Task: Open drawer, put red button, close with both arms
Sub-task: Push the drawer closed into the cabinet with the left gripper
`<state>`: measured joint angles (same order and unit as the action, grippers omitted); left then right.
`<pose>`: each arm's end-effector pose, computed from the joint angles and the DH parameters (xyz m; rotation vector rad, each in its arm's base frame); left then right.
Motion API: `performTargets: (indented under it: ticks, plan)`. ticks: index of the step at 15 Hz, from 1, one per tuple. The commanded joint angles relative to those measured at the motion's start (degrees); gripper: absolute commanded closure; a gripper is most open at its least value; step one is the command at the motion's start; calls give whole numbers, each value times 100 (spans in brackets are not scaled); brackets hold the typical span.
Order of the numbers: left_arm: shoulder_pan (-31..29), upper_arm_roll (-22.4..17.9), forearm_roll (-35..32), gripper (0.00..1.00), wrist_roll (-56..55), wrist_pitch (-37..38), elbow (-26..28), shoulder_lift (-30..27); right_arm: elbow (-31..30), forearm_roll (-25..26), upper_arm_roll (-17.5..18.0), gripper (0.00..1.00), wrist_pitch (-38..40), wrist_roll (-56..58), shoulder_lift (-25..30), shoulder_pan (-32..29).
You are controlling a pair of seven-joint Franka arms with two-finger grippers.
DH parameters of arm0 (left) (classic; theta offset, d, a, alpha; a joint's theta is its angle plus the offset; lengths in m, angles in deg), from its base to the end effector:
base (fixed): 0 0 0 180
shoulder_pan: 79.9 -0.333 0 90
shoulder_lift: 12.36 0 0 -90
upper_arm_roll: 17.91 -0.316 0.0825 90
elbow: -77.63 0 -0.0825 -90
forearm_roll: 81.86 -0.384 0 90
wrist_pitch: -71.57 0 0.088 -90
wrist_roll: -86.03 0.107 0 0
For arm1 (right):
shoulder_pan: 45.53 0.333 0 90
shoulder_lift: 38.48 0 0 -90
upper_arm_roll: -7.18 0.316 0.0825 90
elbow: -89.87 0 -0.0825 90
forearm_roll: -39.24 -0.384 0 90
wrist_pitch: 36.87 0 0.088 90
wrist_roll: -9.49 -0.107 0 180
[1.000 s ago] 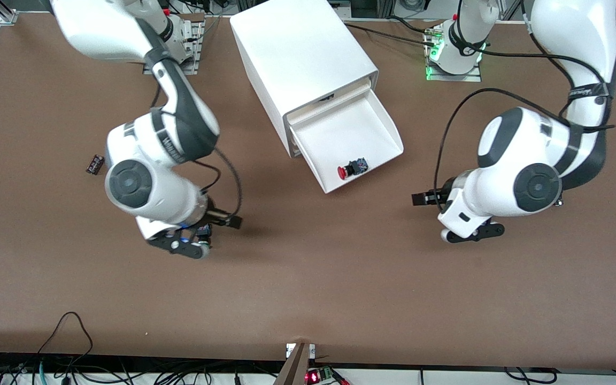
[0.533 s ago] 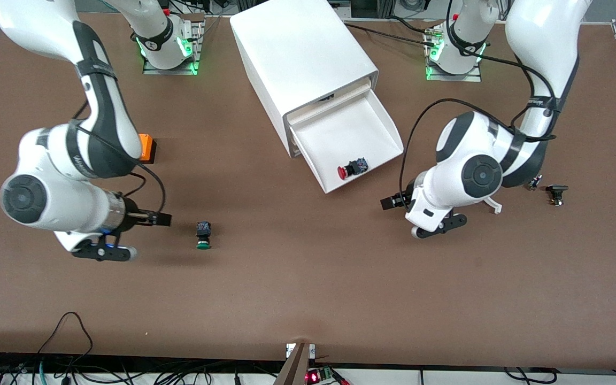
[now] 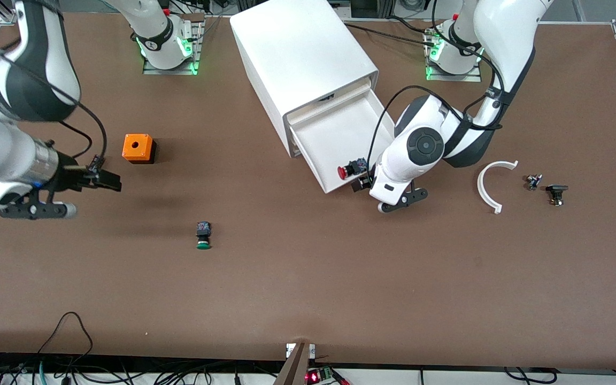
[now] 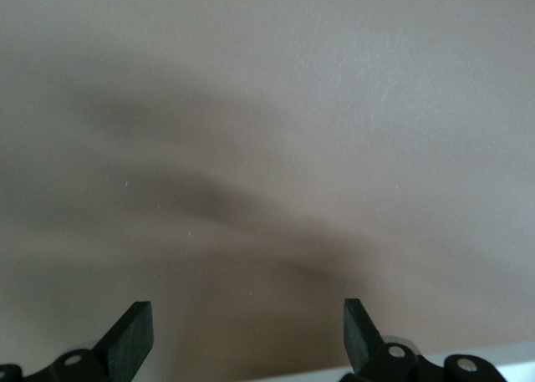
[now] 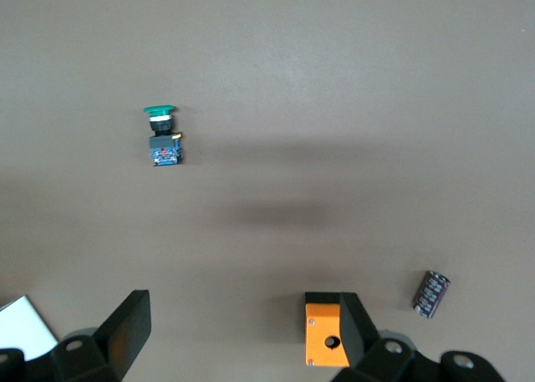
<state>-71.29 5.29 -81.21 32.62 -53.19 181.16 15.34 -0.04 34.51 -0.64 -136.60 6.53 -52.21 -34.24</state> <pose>0.5538 -0.3217 0.2896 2.9697 0.6310 -0.2854 0.6259 0.0532 0.4986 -3.0951 0.0077 0.1060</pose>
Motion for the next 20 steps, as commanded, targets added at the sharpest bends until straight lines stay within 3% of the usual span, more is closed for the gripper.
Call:
performTargets:
  ticks: [1, 5, 11, 20]
  plan:
    - [-17, 185, -29, 0, -414, -83, 343, -273, -615, 60, -88, 0, -3, 77, 739, 58]
    - [-26, 378, -29, 0, -433, -75, 519, -282, -923, 263, -88, 0, 93, 24, 1372, 58]
    - [-87, 774, -12, 0, -573, 101, 721, -379, -923, 377, -26, 0, 638, 6, 1856, 93]
    - [-96, 1240, 312, 0, -837, 347, 756, -370, -581, 403, -35, 0, 709, -2, 1575, 67]
